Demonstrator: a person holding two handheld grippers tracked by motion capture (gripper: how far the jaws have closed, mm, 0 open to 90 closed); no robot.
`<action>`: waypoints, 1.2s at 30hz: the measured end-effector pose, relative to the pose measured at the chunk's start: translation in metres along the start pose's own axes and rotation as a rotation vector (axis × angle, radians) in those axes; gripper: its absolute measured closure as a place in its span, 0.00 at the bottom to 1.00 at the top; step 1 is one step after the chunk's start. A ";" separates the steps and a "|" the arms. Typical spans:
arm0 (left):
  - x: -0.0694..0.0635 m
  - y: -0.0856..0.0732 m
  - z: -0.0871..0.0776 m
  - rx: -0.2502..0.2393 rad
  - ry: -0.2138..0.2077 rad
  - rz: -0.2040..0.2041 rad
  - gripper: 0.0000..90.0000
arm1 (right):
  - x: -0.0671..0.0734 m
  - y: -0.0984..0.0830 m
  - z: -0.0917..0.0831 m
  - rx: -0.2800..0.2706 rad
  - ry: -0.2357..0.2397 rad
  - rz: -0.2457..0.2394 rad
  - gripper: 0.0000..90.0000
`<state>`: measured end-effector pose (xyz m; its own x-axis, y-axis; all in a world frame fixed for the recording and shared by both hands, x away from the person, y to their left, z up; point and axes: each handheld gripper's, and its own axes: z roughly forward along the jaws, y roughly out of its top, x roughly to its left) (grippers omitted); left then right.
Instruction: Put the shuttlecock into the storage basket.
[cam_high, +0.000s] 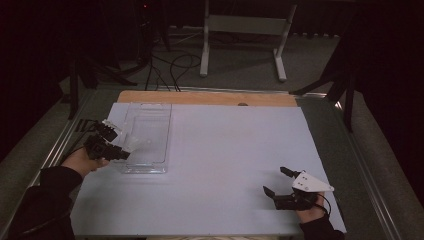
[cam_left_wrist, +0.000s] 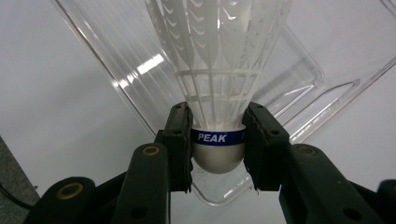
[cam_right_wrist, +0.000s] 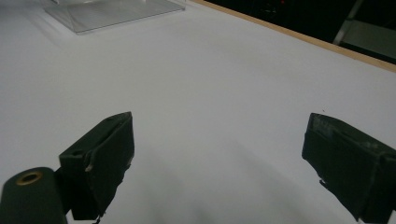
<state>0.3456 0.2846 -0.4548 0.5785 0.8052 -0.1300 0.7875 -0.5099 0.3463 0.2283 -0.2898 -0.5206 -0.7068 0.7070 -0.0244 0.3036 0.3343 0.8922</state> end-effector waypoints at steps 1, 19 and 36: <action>-0.001 0.000 0.000 -0.003 0.004 -0.004 0.73 | 0.000 0.000 0.000 0.001 -0.001 0.001 0.10; -0.009 0.008 -0.010 -0.003 0.064 -0.024 0.45 | -0.001 0.000 -0.001 -0.005 -0.004 0.001 0.10; -0.019 0.009 -0.018 -0.050 -0.011 0.031 0.00 | -0.001 0.000 -0.001 -0.006 -0.010 0.000 0.10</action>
<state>0.3379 0.2699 -0.4323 0.6048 0.7858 -0.1290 0.7579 -0.5183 0.3962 0.2282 -0.2908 -0.5197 -0.7004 0.7131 -0.0290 0.2999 0.3310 0.8947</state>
